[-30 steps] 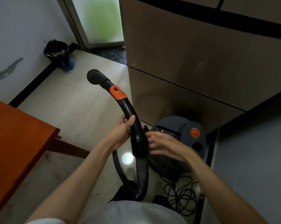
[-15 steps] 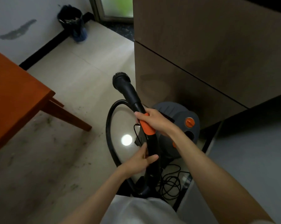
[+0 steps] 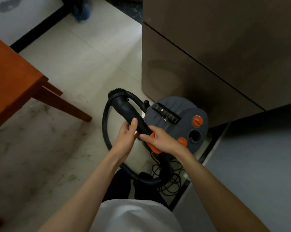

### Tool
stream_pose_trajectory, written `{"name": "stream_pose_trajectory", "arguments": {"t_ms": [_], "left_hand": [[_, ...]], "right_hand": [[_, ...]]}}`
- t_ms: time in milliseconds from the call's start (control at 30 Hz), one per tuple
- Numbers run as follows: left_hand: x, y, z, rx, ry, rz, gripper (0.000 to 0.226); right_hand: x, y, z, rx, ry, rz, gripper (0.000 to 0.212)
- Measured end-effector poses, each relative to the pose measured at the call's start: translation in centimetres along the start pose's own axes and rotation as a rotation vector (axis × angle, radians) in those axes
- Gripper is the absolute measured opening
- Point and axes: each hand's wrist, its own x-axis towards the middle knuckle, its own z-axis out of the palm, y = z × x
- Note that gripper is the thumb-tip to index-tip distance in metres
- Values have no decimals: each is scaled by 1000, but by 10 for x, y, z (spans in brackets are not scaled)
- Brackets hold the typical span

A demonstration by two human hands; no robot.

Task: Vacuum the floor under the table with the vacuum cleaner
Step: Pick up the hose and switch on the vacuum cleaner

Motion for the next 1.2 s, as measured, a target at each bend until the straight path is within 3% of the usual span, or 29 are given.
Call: {"name": "stream_pose_trajectory", "arguments": {"t_ms": [133, 267, 333, 467, 533, 833, 1033, 1200], "left_hand": [[-3, -15, 16, -239, 76, -74, 16], [0, -24, 21, -329, 158, -123, 23], [4, -31, 25, -325, 159, -142, 33], [15, -56, 35, -308, 153, -167, 21], [25, -69, 39, -304, 152, -169, 23], [64, -97, 57, -255, 158, -172, 46], [66, -112, 57, -269, 185, -204, 47], [62, -118, 67, -245, 144, -229, 50]], "right_hand": [[-8, 31, -13, 171, 98, 79, 19], [-10, 79, -32, 221, 328, 228, 11], [-5, 100, -44, 180, 494, 294, 12], [8, 129, -78, -36, 809, 395, 27], [20, 146, -94, -94, 885, 396, 28], [48, 186, -125, -487, 840, 281, 35], [56, 196, -133, -540, 862, 207, 26], [59, 198, -132, -435, 923, 216, 23]]}}
